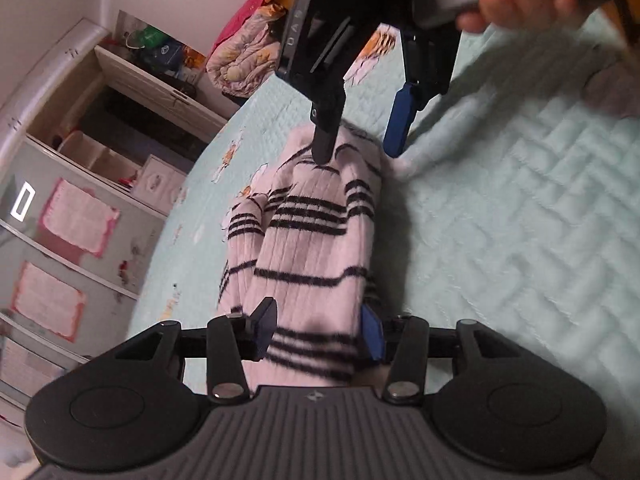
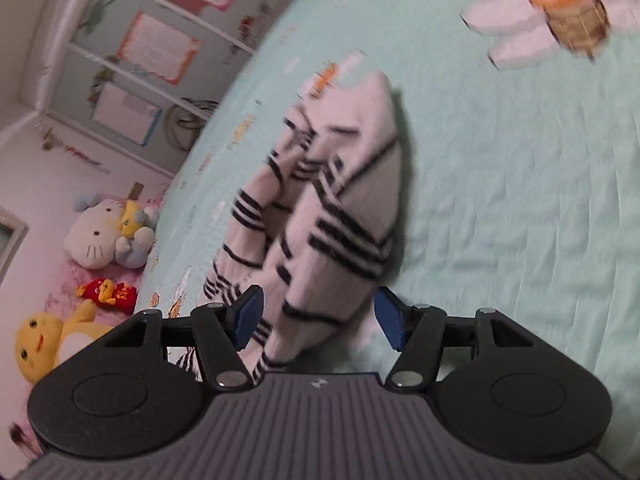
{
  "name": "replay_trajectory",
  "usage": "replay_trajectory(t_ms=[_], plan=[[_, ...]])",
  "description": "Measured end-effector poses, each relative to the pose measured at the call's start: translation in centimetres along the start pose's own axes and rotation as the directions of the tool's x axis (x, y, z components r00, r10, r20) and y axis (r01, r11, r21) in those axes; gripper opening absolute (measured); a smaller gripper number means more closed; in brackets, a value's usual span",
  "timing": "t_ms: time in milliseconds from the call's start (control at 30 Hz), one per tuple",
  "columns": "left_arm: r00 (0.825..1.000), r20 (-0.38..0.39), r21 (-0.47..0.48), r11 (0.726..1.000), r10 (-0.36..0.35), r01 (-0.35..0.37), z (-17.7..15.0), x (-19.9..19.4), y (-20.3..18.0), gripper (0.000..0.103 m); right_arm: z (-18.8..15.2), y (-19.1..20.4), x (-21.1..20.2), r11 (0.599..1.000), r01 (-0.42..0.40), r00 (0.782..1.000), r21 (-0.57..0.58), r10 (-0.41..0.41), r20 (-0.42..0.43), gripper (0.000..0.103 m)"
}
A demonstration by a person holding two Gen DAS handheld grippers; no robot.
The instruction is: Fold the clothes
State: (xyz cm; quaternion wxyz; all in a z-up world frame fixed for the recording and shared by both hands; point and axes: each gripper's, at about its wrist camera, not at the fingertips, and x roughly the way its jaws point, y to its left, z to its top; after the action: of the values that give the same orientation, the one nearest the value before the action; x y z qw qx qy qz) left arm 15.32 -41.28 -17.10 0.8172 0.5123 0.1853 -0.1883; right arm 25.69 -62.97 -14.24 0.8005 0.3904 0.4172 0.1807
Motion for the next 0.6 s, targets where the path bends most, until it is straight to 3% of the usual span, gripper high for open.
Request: replay_trajectory(t_ms=[33,67,100,133,233,333,433,500,600], plan=[[1.0,-0.001,0.007,1.0,0.007,-0.007,0.2,0.6,0.0,0.049,0.2,0.2,0.3,1.0,0.001,1.0,-0.004,-0.001,-0.004,0.049],[1.0,-0.005,0.0,1.0,0.006,-0.006,0.4,0.8,0.4,0.047,0.5,0.4,0.7,1.0,0.003,1.0,-0.009,-0.004,-0.008,0.032],[1.0,-0.008,-0.007,1.0,0.004,-0.004,0.5,1.0,0.8,0.033,0.7,0.7,1.0,1.0,0.006,1.0,-0.014,-0.006,-0.012,0.014],[1.0,-0.022,-0.037,0.999,-0.001,0.0,0.7,1.0,1.6,0.013,1.3,1.5,1.2,0.999,-0.008,1.0,-0.035,0.008,0.0,0.009],[0.999,-0.024,-0.14,0.989,0.037,-0.04,1.5,0.8,5.3,0.011,3.3,4.3,1.4,0.993,-0.054,0.998,-0.105,0.058,0.038,0.009],[0.985,-0.066,-0.236,0.957,0.159,-0.17,2.2,1.7,10.5,0.011,6.0,8.1,2.4,0.97,-0.104,0.987,-0.22,0.127,0.094,0.009],[0.982,-0.138,-0.298,0.94,0.127,-0.163,1.7,3.7,14.6,0.012,9.4,10.4,5.8,0.946,-0.203,0.972,-0.254,0.226,0.062,0.016],[0.986,-0.141,-0.33,0.934,0.092,-0.134,1.1,4.8,15.9,0.013,10.5,10.3,7.2,0.938,-0.249,0.959,-0.242,0.273,0.071,0.033],[0.99,-0.131,-0.333,0.939,0.044,-0.086,0.5,6.2,16.2,0.014,9.9,9.2,6.1,0.934,-0.193,0.954,-0.299,0.25,0.163,0.041]])
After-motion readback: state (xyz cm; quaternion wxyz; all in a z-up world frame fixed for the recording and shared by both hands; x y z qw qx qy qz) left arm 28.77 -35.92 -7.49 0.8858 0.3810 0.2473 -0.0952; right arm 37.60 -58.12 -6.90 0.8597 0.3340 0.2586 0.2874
